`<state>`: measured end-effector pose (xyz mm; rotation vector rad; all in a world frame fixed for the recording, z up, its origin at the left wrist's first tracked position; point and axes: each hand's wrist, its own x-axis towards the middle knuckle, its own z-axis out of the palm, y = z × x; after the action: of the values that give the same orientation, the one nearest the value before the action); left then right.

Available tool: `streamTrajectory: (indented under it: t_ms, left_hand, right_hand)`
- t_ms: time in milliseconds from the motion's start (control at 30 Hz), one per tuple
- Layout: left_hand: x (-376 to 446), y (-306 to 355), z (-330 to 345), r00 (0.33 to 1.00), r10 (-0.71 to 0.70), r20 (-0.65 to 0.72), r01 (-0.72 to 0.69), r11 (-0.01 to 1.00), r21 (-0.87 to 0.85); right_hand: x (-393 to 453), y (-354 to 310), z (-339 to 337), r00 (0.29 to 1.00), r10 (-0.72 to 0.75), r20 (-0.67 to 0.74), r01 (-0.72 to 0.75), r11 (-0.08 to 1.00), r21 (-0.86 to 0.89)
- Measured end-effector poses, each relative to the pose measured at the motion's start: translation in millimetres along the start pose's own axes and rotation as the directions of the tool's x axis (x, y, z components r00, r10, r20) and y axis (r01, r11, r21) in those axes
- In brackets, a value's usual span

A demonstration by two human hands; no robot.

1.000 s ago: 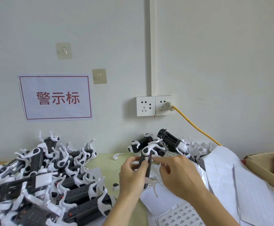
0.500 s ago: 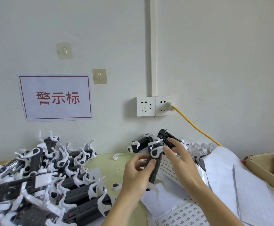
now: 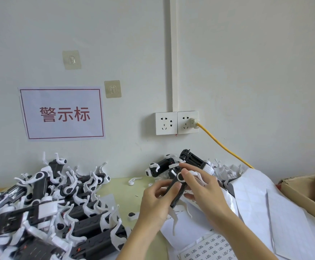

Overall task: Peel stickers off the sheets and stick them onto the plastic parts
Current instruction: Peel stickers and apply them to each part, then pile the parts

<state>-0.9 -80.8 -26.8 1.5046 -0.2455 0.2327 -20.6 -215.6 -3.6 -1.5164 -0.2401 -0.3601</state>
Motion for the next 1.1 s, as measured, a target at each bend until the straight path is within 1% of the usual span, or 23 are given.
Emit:
streamTrajectory:
  t_ms: [100, 167, 333, 400, 433, 500, 533, 567, 600, 667, 733, 800, 967, 1100]
  left_hand:
    - [-1.8, 1.9, -1.4, 0.999, 0.024, 0.034, -0.025, 0.999, 0.032]
    - [-2.7, 3.1, -1.1, 0.999, 0.012, 0.052, -0.014, 0.999, 0.035]
    - [1.8, -1.9, -5.0, 1.000, -0.003, 0.005, 0.003, 1.000, 0.000]
    - [3.5, -3.4, -3.9, 0.998, -0.055, -0.026, 0.053, 0.997, -0.055]
    - [4.2, -4.2, -3.1, 0.994, -0.108, -0.031, 0.104, 0.988, -0.113]
    - [4.7, -4.2, -2.1, 0.974, -0.225, 0.026, 0.223, 0.936, -0.274]
    - [4.2, -2.7, -2.0, 0.966, -0.251, 0.068, 0.259, 0.906, -0.334]
    - [4.6, -1.8, -2.1, 0.965, -0.249, 0.088, 0.264, 0.891, -0.368]
    - [5.1, -0.2, -2.2, 0.968, -0.238, 0.075, 0.248, 0.884, -0.395]
    - [6.4, 0.7, -2.6, 0.972, -0.235, -0.003, 0.211, 0.876, -0.433]
    - [7.0, -0.5, -3.5, 0.968, -0.243, -0.057, 0.192, 0.869, -0.457]
    - [6.8, -2.4, -5.9, 0.962, -0.262, -0.082, 0.195, 0.862, -0.468]
    - [5.9, -1.0, -8.4, 0.971, -0.222, -0.082, 0.155, 0.859, -0.488]
    - [6.1, -1.9, -8.7, 0.980, -0.183, -0.073, 0.124, 0.862, -0.491]
  right_hand:
    - [1.1, 1.6, -0.8, 0.999, -0.005, -0.043, 0.006, 1.000, 0.011]
    - [2.5, 2.5, -1.4, 0.998, -0.003, -0.062, 0.004, 1.000, 0.016]
    - [4.7, 4.4, -1.5, 0.995, -0.015, -0.098, 0.022, 0.997, 0.071]
    - [5.1, 4.1, -1.7, 0.994, -0.006, -0.113, 0.020, 0.992, 0.122]
    - [5.5, 4.2, -1.8, 0.993, 0.003, -0.118, 0.015, 0.989, 0.149]
    - [6.3, 4.6, -1.5, 0.991, 0.033, -0.129, -0.007, 0.980, 0.201]
    - [7.0, 5.0, -1.4, 0.990, 0.053, -0.127, -0.023, 0.973, 0.228]
    - [7.8, 5.6, -1.3, 0.990, 0.075, -0.118, -0.043, 0.966, 0.255]
    - [8.4, 5.8, -1.5, 0.990, 0.098, -0.104, -0.066, 0.958, 0.279]
    - [9.1, 6.1, -3.6, 0.988, 0.137, -0.068, -0.110, 0.946, 0.304]
    - [9.3, 5.6, -6.2, 0.985, 0.168, -0.043, -0.148, 0.944, 0.296]
    - [9.3, 5.5, -8.1, 0.980, 0.198, -0.024, -0.183, 0.941, 0.285]
    - [9.0, 3.1, -10.2, 0.973, 0.231, 0.013, -0.226, 0.938, 0.262]
    - [6.7, 3.1, -12.2, 0.974, 0.221, 0.058, -0.228, 0.961, 0.160]
